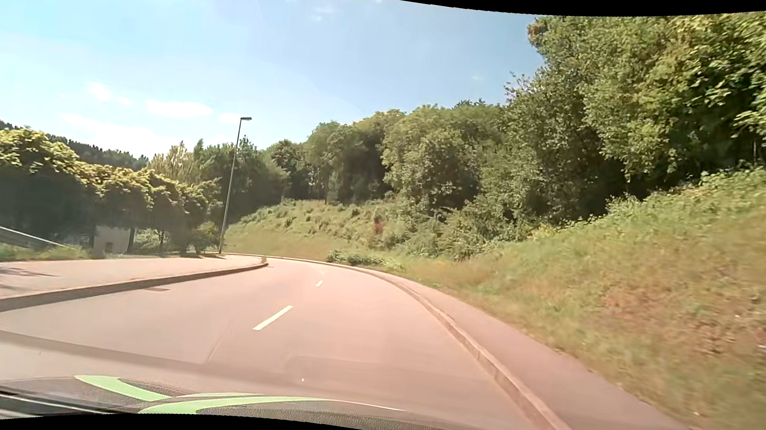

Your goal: Follow the waypoints while adhering to traffic rules and regulations

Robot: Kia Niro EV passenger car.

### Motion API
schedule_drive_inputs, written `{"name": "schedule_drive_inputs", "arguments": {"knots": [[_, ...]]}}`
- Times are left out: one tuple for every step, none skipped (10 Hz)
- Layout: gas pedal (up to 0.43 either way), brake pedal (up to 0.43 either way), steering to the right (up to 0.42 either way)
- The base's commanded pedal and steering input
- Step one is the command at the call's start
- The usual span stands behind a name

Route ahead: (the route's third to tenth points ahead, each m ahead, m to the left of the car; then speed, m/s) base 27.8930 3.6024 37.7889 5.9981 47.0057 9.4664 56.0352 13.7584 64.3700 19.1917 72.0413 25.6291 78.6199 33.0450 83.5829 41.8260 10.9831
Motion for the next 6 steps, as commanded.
{"name": "schedule_drive_inputs", "arguments": {"knots": [[0.0, 0.0, -0.014], [0.0, 0.0, -0.016], [0.0, 0.0, -0.016], [0.0, 0.0, -0.016], [0.0, 0.0, -0.016], [0.0, 0.0, -0.016]]}}
